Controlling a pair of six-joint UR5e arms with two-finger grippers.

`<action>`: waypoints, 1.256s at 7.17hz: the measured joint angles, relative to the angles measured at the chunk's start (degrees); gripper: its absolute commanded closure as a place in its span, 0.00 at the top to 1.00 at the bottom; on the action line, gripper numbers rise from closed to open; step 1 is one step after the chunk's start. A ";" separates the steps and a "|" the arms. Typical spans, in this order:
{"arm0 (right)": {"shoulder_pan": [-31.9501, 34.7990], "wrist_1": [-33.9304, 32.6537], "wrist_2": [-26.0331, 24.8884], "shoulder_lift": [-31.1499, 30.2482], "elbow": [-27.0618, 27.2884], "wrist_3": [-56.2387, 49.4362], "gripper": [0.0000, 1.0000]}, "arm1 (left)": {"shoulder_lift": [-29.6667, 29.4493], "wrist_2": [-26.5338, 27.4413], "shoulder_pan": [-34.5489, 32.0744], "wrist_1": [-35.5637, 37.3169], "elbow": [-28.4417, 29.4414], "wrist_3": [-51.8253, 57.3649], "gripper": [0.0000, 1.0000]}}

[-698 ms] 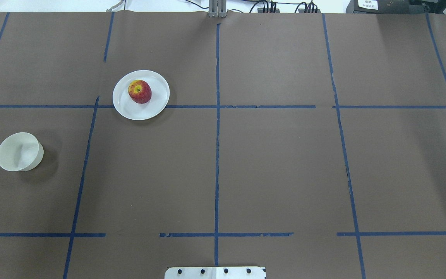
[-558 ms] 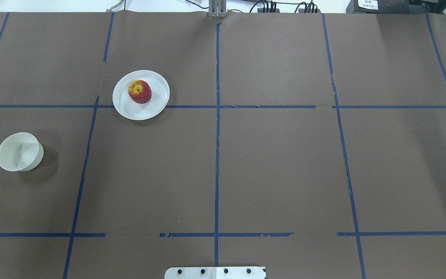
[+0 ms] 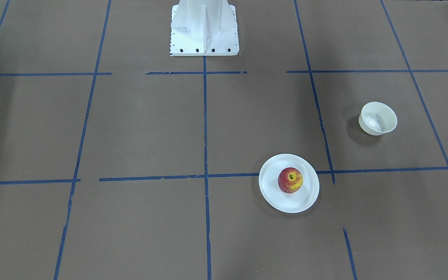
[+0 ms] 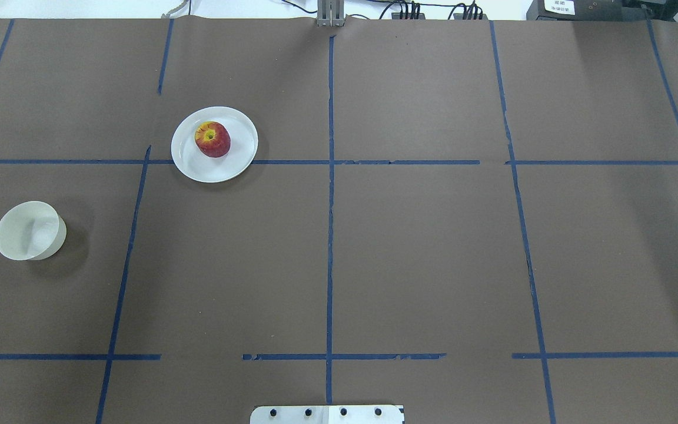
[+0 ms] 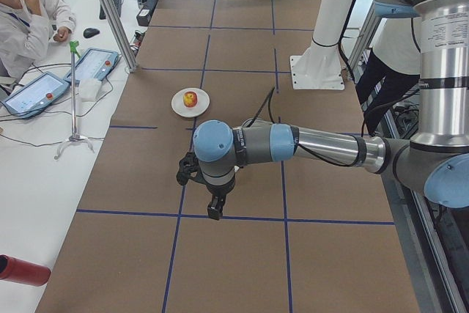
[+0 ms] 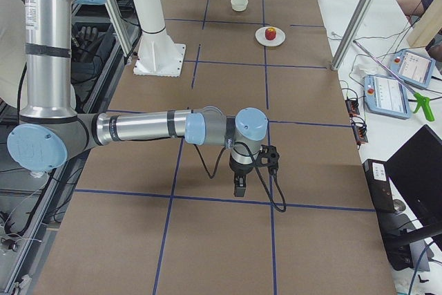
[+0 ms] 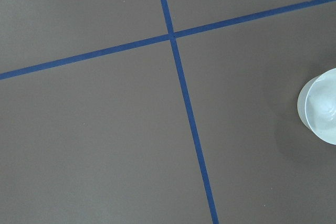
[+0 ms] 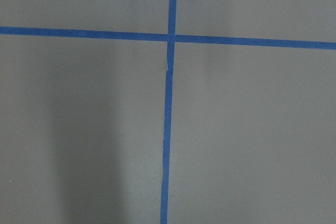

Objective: Move apple from plate to bowl

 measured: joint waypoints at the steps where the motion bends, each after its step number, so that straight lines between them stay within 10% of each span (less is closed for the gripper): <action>1: 0.00 0.00 0.00 0.00 0.01 0.00 1.00 | -0.22 -0.62 0.23 -0.18 -0.96 -3.27 1.00; 5: 0.00 0.00 0.00 0.00 0.01 -0.02 1.00 | -7.27 -2.29 15.65 -9.48 -9.85 -41.93 1.00; 9: 0.00 0.00 0.02 0.00 0.01 -0.02 1.00 | -30.34 -0.85 35.54 -11.31 3.68 -74.64 1.00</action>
